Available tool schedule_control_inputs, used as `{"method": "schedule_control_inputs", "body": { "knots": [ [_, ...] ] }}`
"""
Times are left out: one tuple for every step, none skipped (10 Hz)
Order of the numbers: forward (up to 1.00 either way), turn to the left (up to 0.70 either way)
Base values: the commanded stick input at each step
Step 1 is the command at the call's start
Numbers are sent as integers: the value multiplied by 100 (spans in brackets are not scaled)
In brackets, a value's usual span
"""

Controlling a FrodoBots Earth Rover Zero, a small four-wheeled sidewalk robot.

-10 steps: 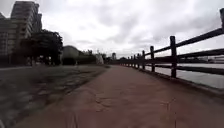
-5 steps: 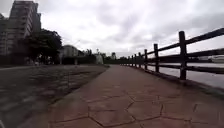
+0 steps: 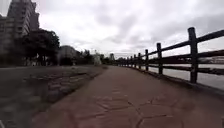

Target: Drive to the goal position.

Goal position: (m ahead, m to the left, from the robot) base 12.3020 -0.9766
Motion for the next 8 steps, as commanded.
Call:
{"method": "schedule_control_inputs", "body": {
  "knots": [
    [100, 0],
    [100, 0],
    [100, 0],
    [100, 0],
    [100, 0],
    [100, 0],
    [100, 0],
    [100, 0]
  ]
}}
